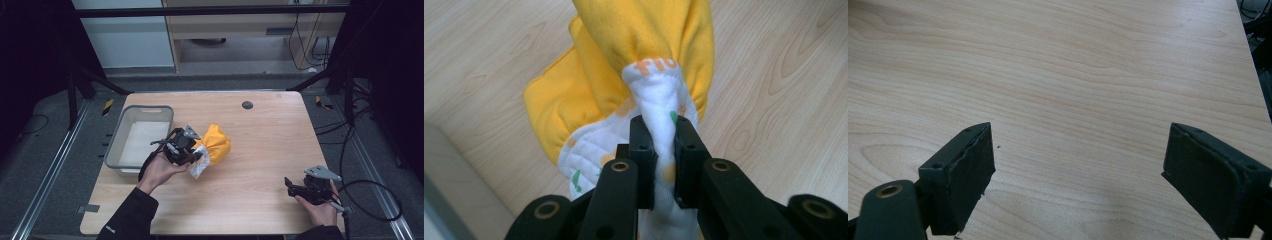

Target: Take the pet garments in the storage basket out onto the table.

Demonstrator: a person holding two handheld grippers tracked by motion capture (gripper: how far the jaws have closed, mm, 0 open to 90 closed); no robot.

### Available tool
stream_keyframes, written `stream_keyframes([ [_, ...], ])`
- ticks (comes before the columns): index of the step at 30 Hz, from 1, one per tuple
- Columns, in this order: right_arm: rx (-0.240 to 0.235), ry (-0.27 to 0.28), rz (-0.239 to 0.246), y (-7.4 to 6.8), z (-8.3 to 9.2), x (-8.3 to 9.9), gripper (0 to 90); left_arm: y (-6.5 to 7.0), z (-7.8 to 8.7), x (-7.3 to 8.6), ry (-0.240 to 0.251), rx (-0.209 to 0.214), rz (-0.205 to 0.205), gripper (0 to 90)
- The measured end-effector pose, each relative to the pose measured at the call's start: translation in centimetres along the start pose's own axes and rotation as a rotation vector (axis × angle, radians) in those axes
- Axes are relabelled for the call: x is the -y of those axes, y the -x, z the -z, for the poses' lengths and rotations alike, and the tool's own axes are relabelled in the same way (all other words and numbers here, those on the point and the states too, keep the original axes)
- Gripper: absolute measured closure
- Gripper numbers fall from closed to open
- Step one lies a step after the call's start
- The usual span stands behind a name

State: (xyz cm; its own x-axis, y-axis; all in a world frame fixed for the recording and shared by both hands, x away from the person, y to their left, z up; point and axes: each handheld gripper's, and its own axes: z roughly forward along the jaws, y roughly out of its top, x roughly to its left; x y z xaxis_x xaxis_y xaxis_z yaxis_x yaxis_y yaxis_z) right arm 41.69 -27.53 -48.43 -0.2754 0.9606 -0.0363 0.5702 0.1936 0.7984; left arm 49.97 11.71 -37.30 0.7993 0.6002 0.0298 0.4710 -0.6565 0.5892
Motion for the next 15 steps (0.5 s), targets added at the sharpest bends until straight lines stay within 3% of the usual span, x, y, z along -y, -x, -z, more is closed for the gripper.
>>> stream_keyframes([
  [15, 0.004, -0.009, 0.009, -0.1, -0.1, 0.1, 12.6, 1.0, -3.5, 0.5, -0.034, 0.030, -0.016, 81.5],
])
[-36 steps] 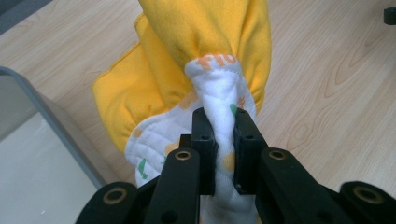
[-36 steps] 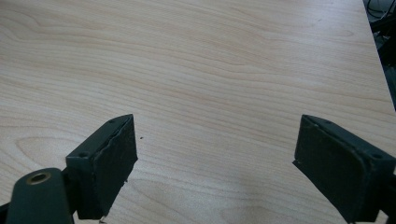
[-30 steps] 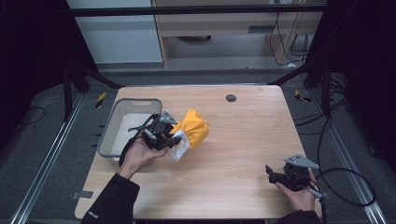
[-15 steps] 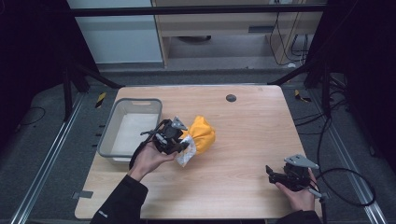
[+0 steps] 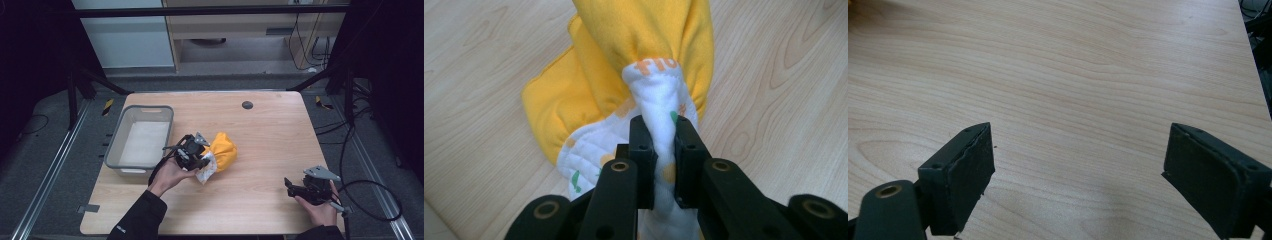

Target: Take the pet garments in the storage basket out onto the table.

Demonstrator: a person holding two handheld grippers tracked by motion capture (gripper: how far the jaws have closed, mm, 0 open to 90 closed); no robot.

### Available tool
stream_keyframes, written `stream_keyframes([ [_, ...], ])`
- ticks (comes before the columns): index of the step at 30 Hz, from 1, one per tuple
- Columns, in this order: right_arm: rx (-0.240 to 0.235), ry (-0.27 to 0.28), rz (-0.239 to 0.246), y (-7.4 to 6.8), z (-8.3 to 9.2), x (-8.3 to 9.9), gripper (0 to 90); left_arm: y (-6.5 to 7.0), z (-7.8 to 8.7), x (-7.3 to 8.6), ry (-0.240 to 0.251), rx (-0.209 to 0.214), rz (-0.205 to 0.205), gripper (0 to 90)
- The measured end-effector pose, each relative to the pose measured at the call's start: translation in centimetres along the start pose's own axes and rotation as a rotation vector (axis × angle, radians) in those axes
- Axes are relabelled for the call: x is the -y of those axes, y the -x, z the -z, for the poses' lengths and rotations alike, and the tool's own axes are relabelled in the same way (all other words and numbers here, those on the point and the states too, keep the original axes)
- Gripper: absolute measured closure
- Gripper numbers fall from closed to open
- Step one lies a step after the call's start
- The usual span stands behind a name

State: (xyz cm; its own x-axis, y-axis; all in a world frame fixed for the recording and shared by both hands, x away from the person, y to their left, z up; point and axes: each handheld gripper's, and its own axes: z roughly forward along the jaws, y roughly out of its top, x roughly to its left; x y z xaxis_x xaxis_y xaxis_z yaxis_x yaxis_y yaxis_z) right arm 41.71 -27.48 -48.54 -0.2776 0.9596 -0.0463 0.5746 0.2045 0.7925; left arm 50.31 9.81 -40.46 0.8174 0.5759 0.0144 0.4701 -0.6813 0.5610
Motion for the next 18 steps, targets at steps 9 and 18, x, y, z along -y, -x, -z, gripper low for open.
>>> stream_keyframes([
  [9, 0.001, -0.007, 0.006, -0.1, -0.1, 0.1, 12.4, 0.6, -1.9, 0.3, -0.021, 0.021, -0.018, 79.9],
  [18, 0.000, -0.011, 0.003, 0.0, -0.2, 0.1, 12.3, 0.9, -3.1, 0.6, -0.037, 0.026, -0.024, 76.0],
])
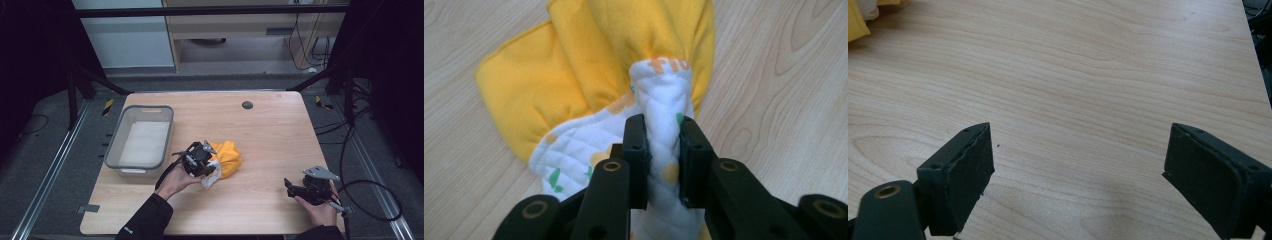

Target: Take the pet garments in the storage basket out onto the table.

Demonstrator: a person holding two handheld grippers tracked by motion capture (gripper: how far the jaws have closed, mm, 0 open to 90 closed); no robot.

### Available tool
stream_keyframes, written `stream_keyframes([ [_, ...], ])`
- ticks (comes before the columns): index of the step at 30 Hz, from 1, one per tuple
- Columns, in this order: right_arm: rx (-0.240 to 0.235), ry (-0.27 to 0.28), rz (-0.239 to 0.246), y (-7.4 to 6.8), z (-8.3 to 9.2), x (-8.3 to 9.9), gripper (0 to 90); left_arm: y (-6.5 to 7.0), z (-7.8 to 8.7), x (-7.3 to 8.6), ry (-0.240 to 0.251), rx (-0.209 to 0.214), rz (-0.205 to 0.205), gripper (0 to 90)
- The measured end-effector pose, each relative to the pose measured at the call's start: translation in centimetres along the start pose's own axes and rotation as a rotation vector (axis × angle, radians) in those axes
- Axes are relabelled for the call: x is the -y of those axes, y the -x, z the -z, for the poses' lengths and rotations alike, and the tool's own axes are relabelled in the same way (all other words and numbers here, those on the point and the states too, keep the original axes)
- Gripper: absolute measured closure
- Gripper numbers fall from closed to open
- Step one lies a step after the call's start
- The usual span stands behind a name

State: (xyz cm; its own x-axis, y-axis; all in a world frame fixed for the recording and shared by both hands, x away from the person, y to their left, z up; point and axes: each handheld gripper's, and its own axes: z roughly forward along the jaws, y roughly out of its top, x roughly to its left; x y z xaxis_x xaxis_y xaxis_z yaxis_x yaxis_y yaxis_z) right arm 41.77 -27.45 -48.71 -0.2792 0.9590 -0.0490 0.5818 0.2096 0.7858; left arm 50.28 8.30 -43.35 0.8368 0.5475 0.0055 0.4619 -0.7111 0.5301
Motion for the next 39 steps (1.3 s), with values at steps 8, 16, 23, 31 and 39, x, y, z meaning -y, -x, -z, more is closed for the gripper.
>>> stream_keyframes([
  [8, -0.002, -0.006, 0.000, 0.0, 0.0, 0.0, 12.0, -0.1, -0.4, 0.2, 0.003, -0.004, 0.004, 63.7],
  [16, -0.001, -0.005, 0.000, 0.0, 0.0, 0.0, 11.7, -0.1, -0.5, 0.7, 0.027, -0.030, 0.011, 46.1],
  [23, 0.000, -0.006, -0.001, 0.1, -0.1, 0.1, 11.6, -0.2, 0.1, 0.8, 0.076, -0.031, 0.028, 35.9],
  [31, -0.001, -0.003, -0.005, 0.1, -0.1, 0.1, 11.3, 0.0, 0.9, 1.2, 0.114, -0.032, 0.017, 27.2],
  [39, 0.002, -0.001, -0.002, 0.2, 0.0, 0.1, 11.1, -0.1, 1.8, 2.1, 0.175, -0.046, 0.036, 23.5],
])
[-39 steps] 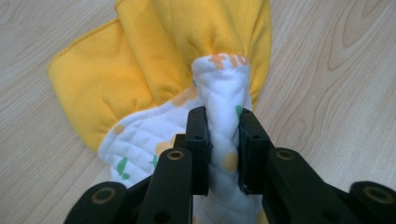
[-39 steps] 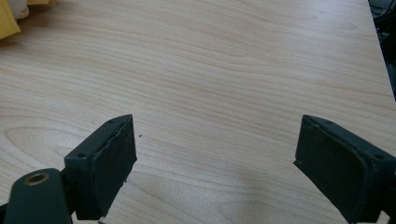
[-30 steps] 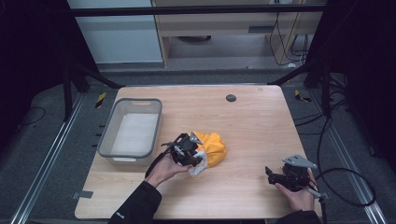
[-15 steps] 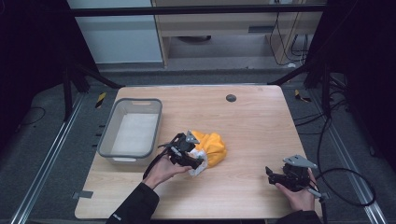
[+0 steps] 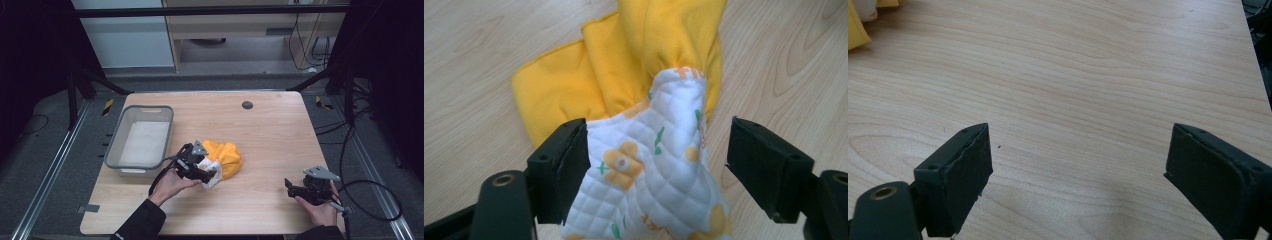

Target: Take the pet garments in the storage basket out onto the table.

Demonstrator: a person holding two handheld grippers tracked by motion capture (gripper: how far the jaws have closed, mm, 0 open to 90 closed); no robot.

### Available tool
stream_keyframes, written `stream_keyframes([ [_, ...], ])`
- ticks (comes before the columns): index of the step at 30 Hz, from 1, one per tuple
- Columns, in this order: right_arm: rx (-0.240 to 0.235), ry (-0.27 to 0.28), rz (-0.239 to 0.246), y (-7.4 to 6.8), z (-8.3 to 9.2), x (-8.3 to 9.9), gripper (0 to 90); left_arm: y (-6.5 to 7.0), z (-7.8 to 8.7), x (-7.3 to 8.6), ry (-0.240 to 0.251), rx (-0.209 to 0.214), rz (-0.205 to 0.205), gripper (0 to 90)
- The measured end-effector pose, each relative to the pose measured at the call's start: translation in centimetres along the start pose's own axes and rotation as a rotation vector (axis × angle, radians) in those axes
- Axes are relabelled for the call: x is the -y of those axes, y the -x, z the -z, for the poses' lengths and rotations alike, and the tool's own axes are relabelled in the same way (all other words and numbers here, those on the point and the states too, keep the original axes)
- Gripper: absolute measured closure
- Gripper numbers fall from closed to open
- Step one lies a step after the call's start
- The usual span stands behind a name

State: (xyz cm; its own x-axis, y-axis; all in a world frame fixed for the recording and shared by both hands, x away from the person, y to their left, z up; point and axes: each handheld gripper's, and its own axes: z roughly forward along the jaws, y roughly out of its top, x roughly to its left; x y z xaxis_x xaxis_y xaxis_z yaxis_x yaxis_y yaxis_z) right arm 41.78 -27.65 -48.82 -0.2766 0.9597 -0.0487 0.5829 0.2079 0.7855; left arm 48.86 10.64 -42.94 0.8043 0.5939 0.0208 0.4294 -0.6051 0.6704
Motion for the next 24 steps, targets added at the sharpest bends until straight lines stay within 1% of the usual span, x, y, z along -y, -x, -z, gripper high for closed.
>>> stream_keyframes([
  [1, 0.000, -0.001, -0.003, 0.0, 0.0, 0.0, 11.1, 0.0, 0.2, 0.2, 0.015, -0.001, 0.015, 23.5],
  [6, 0.000, 0.002, -0.004, 0.0, 0.0, 0.0, 11.0, -0.3, 1.2, 1.1, 0.069, -0.023, 0.049, 22.3],
  [11, 0.001, 0.002, -0.004, 0.0, 0.1, 0.0, 10.8, -0.4, 1.9, 2.3, 0.108, -0.050, 0.075, 22.0],
  [13, -0.001, 0.003, -0.003, 0.0, 0.1, 0.0, 10.6, -0.4, 2.2, 2.7, 0.115, -0.060, 0.083, 21.9],
  [19, -0.002, 0.004, -0.001, -0.1, 0.1, 0.0, 10.2, -0.5, 3.4, 4.6, 0.141, -0.090, 0.106, 21.6],
  [24, -0.005, 0.000, -0.002, -0.2, 0.1, 0.0, 9.7, -0.6, 4.0, 6.4, 0.128, -0.092, 0.129, 21.6],
])
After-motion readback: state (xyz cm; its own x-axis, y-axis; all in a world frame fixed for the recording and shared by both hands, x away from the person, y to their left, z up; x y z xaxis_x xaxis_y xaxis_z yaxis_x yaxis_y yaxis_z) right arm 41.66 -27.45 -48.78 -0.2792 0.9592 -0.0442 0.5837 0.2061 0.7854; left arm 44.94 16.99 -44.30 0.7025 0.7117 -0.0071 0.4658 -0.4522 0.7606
